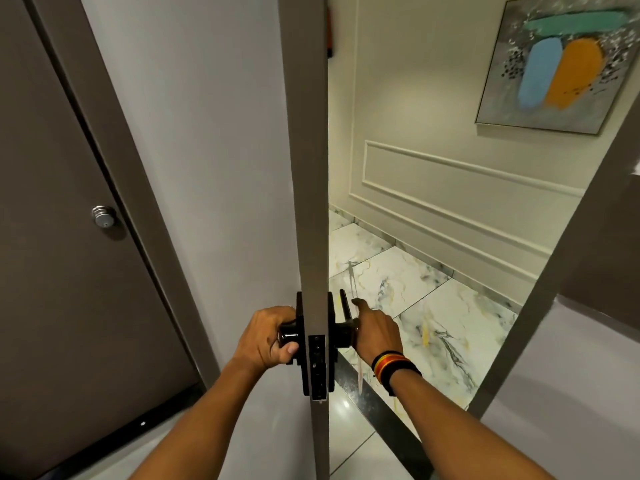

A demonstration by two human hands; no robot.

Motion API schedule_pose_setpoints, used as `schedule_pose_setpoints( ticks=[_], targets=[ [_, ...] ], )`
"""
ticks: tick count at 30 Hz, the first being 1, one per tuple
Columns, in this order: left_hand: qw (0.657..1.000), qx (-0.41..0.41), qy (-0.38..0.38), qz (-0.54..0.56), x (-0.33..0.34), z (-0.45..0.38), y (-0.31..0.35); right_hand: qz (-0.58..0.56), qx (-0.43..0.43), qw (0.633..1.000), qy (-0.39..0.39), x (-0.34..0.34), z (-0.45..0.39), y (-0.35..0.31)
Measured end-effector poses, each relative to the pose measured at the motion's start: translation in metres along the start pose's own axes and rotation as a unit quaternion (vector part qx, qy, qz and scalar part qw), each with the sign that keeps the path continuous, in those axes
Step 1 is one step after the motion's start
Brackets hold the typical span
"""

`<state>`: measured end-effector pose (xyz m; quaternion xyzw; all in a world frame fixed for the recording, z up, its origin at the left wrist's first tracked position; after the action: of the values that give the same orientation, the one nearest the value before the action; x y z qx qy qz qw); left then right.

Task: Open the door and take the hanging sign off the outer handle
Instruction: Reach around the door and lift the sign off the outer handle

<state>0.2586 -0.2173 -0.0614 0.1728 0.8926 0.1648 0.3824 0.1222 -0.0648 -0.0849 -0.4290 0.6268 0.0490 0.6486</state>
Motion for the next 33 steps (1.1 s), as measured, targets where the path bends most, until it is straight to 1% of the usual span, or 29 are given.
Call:
schedule_pose_setpoints(
  ticks=[4,7,10,12,15,19,21,23,26,30,33],
  targets=[
    [0.999,0.034,-0.018,-0.038,0.006,-0.01,0.001,-0.01,0.013,0.999,0.036,-0.027,-0.017,0.008],
    [0.996,0.068,-0.034,-0.056,0.015,-0.02,0.007,-0.003,0.026,0.999,0.026,-0.048,-0.023,0.021],
    [0.991,0.088,-0.057,-0.078,0.029,-0.029,0.007,-0.028,0.04,0.999,0.005,-0.067,-0.024,0.041],
    [0.988,0.097,-0.075,-0.098,0.042,-0.034,0.007,-0.014,0.052,0.999,0.003,-0.085,-0.022,0.055],
    [0.985,0.103,-0.078,-0.113,0.058,-0.043,0.014,-0.029,0.077,0.996,0.026,-0.119,-0.017,0.074],
    [0.989,0.102,-0.037,-0.102,0.075,-0.055,0.041,-0.035,0.097,0.99,0.093,-0.177,0.001,0.09],
    [0.991,0.093,-0.026,-0.091,0.089,-0.062,0.052,-0.032,0.105,0.986,0.123,-0.206,0.012,0.097],
    [0.993,0.075,-0.043,-0.077,0.106,-0.07,0.059,-0.033,0.106,0.982,0.152,-0.231,0.022,0.102],
    [0.996,0.036,-0.055,-0.06,0.132,-0.082,0.069,-0.002,0.107,0.976,0.19,-0.265,0.038,0.108],
    [0.997,-0.066,-0.047,-0.011,0.17,-0.088,0.072,0.028,0.117,0.965,0.234,-0.303,0.059,0.114],
    [0.992,-0.114,-0.057,0.019,0.199,-0.096,0.085,0.049,0.124,0.955,0.264,-0.326,0.074,0.121]
  ],
)
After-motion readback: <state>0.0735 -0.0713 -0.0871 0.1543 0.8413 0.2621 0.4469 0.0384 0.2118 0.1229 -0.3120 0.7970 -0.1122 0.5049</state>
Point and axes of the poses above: each hand's wrist, its own z-axis away from the middle knuckle, its own x-axis out of the palm, y = z × x, the point moved 9 cm from there along -z, towards the middle knuckle, and after that the axes turned 5 degrees about -z, right-handed, at the moved point
